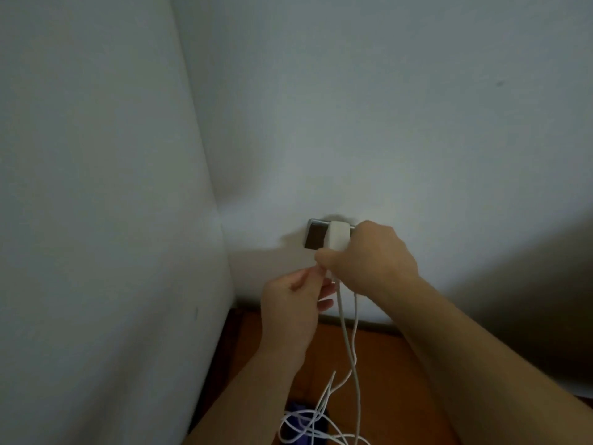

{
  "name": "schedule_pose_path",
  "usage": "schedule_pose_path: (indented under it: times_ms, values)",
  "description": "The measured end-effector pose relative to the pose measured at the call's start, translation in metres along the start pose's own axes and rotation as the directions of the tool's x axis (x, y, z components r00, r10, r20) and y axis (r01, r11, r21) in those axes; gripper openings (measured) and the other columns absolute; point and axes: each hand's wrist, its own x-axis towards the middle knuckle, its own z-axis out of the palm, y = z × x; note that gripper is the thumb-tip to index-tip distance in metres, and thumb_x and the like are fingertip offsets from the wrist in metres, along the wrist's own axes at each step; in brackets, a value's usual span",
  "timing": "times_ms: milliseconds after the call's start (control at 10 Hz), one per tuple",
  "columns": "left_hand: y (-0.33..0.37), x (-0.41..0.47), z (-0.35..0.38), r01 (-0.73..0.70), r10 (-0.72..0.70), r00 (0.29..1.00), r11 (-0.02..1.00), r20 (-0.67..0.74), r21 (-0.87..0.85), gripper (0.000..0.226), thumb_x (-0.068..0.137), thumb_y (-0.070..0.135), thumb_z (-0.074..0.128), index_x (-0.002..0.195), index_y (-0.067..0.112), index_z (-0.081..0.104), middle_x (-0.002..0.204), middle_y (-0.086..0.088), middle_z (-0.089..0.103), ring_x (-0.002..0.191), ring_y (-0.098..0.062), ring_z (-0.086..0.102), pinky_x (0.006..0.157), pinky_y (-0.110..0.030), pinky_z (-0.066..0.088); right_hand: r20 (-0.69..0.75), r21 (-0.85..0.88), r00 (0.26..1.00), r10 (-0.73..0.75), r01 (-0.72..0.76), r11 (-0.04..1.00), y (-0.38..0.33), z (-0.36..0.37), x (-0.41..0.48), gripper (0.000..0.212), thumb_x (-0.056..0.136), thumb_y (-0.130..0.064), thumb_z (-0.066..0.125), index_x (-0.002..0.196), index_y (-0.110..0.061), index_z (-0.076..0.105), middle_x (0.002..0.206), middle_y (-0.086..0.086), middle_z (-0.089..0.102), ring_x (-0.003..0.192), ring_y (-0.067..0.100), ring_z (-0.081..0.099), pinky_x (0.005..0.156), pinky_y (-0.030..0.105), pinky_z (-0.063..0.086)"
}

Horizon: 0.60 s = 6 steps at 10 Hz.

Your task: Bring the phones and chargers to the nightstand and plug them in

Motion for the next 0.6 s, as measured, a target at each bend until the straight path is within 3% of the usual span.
schedule_pose_path:
  times_ms: [300, 400, 500, 600]
  values:
    - [-0.005, 0.000, 0.003, 0.136, -0.151, 0.983, 0.982, -0.106, -0.132, 0.010, 0.086, 0.030, 0.068, 0.095, 0.026, 0.068, 0.082, 0.007, 0.075, 0.077, -0.006, 0.072, 0.060, -0.022, 0.056, -0.027, -0.028, 0.999, -0.040, 0.040, 0.999, 0.005, 0.001, 0.000, 0.035, 0.074, -0.049, 0.068, 0.084, -0.024, 0.047, 0.067, -0.006, 0.054, 0.064, 0.014, 0.061, 0.058, 0.032, 0.056]
    - [-0.004, -0.004, 0.002, 0.070, -0.070, 0.984, 0.998, -0.165, -0.002, 0.006, 0.089, 0.036, 0.062, 0.092, 0.033, 0.067, 0.086, 0.011, 0.071, 0.081, -0.008, 0.067, 0.063, -0.024, 0.050, -0.081, -0.060, 0.993, -0.089, 0.085, 0.995, 0.008, -0.001, -0.009, 0.048, 0.077, -0.066, 0.059, 0.067, -0.021, 0.045, 0.059, -0.005, 0.053, 0.053, 0.011, 0.055, 0.045, 0.026, 0.045]
    - [0.002, -0.003, -0.002, -0.010, 0.019, 0.985, 0.999, -0.174, 0.052, 0.011, 0.093, 0.031, 0.057, 0.094, 0.037, 0.066, 0.091, 0.016, 0.068, 0.087, -0.004, 0.061, 0.066, -0.021, 0.044, -0.175, -0.091, 0.974, -0.145, 0.131, 0.987, 0.016, -0.008, -0.021, 0.055, 0.083, -0.067, 0.050, 0.052, -0.023, 0.042, 0.044, -0.007, 0.043, 0.038, 0.007, 0.042, 0.040, 0.020, 0.028]
    - [0.020, -0.008, -0.001, -0.068, 0.095, 0.984, 0.982, -0.152, 0.178, 0.021, 0.094, 0.025, 0.057, 0.088, 0.045, 0.062, 0.084, 0.027, 0.065, 0.084, 0.012, 0.059, 0.061, -0.009, 0.043, -0.155, -0.099, 0.976, -0.153, 0.139, 0.985, 0.026, -0.021, -0.037, 0.041, 0.090, -0.052, 0.050, 0.061, -0.024, 0.051, 0.051, -0.007, 0.051, 0.043, 0.006, 0.048, 0.042, 0.020, 0.032]
